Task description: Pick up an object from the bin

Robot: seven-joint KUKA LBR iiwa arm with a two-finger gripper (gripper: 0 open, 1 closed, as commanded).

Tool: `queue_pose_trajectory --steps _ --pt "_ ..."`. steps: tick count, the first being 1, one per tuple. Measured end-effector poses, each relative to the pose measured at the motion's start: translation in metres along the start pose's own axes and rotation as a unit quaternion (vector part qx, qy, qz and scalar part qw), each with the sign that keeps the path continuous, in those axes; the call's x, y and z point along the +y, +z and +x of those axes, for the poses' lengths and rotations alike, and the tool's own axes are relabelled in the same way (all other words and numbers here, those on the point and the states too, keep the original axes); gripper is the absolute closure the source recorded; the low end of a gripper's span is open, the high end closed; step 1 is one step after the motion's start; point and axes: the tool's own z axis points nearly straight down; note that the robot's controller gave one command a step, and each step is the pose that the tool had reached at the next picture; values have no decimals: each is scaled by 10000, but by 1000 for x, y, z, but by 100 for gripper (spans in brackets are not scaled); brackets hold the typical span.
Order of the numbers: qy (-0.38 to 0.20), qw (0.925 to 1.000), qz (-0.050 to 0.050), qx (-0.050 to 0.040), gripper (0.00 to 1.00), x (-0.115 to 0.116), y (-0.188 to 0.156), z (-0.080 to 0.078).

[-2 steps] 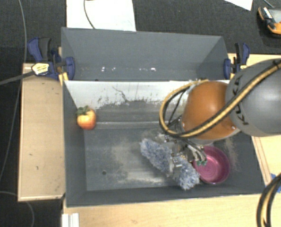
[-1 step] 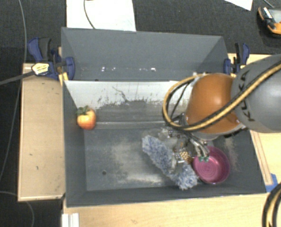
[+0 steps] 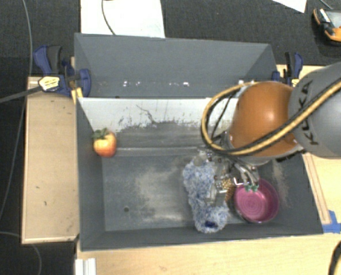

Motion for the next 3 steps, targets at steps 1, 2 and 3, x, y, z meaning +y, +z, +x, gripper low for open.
queue_pose_trajectory --steps 1,2,3 --pt "486 9988 11 2 0 -34 5 3" --pt "443 9990 -5 -2 0 -53 15 -5" --pt "475 9989 -19 14 0 -62 3 -1"
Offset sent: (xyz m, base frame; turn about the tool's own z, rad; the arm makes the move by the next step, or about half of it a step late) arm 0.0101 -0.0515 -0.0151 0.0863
